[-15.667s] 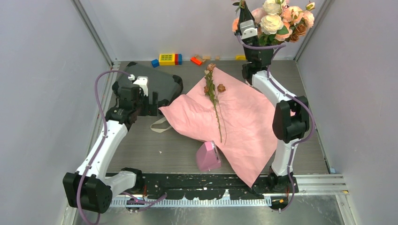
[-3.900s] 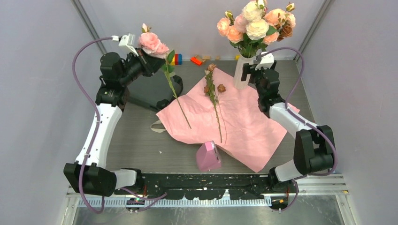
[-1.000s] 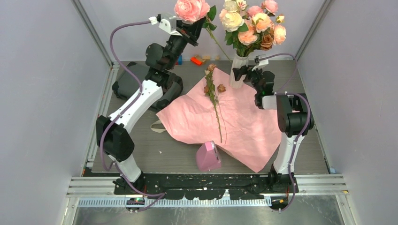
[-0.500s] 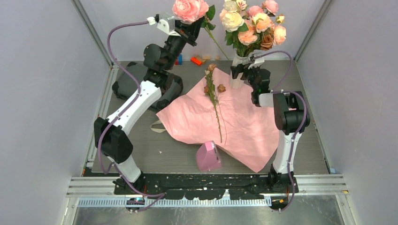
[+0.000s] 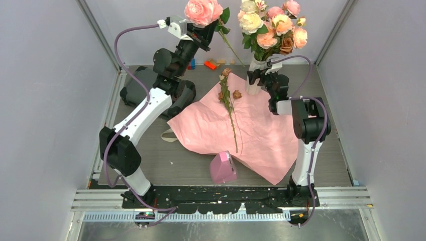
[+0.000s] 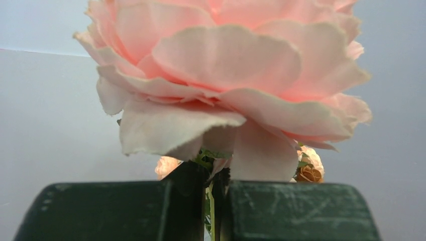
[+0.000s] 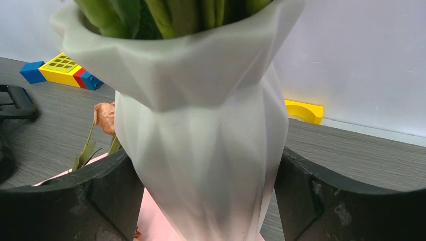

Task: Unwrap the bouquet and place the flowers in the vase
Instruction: Adjust the vase at the center of the board, then insert the fake flower into the vase.

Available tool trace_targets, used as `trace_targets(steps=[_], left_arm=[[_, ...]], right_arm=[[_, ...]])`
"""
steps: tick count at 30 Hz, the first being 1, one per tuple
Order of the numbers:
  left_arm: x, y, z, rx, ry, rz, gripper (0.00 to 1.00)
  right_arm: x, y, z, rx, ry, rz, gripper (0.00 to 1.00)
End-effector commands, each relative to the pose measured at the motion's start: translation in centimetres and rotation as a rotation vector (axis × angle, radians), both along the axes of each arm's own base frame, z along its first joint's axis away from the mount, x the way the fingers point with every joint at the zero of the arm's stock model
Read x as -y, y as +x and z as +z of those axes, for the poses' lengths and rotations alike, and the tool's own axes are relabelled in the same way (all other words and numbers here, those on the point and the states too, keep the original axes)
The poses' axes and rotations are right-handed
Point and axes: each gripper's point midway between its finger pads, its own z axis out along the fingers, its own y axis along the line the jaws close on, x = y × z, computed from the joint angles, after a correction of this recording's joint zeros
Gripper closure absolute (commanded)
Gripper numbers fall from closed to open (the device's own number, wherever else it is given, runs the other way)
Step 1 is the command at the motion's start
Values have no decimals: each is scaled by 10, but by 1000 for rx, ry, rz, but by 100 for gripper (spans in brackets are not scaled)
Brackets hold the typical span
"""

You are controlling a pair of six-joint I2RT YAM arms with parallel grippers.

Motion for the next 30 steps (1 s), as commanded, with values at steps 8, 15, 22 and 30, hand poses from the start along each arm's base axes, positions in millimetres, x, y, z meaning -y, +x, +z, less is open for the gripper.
trace_targets(steps=[8,15,22,30], left_arm=[[-32,-30,45,117,-173,-10,100],[-26,-29,47,117,-242,-86,100],[-16,-24,42,107,-227,-121,100],[-7,-18,36,113,-187,-130,100]], right_arm=[[-8,-23,42,73,25,48,99],[-10,-31,46,73,10,62,100],[-12,-32,43,64,3,71,100],[-16,-33,43,62,2,87,100]])
